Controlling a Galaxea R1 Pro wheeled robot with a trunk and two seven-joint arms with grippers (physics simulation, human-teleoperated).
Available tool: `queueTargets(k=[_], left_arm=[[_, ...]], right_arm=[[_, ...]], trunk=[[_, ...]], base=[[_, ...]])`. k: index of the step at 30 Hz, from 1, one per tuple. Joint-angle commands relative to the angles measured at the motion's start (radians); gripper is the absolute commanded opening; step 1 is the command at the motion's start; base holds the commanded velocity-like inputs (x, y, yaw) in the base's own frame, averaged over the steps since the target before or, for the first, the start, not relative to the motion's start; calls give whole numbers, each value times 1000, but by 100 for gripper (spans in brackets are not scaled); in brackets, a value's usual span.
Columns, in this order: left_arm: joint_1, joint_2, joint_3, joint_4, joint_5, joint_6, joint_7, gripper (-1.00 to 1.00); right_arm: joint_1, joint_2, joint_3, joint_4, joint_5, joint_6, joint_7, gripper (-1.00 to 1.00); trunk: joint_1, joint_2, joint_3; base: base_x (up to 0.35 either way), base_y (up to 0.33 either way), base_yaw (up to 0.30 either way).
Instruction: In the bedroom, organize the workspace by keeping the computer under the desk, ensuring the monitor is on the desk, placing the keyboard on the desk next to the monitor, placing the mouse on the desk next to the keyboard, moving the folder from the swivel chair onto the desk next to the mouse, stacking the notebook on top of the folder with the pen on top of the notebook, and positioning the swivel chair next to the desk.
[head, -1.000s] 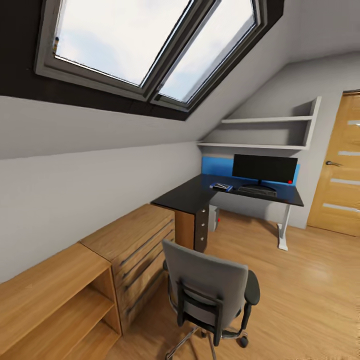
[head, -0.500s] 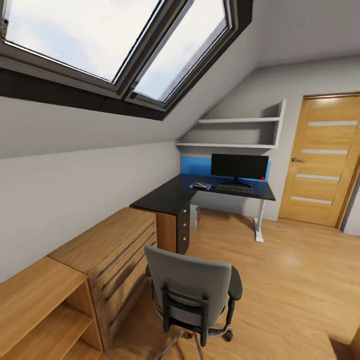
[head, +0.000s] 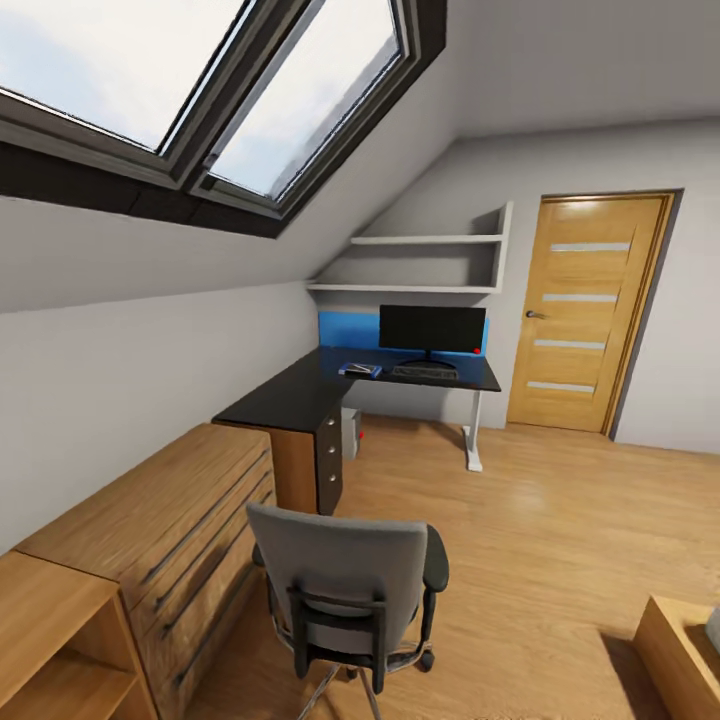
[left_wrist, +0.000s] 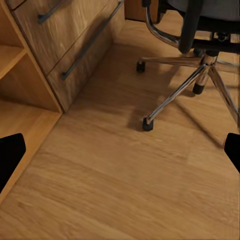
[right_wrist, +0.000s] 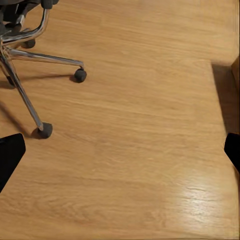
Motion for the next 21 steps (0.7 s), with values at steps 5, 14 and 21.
queueTargets(k=[5,14,21], left_arm=[[1,0,-9,-2,8,-1,3,100],[1,0,-9,-2,8,-1,3,100],[1,0,-9,-2,8,-1,5,100]], right_arm=[[-1,0,8,1,-7,-3,-2,100],[-1,0,9,1,-31,-2,-3,100],[-1,1,10,1,-41,2,-2,100]], trunk=[[0,-1,-3],[0,-1,-11],[0,-1,-18]], base=[[32,38,-295],[5,6,-269],[0,0,-251]])
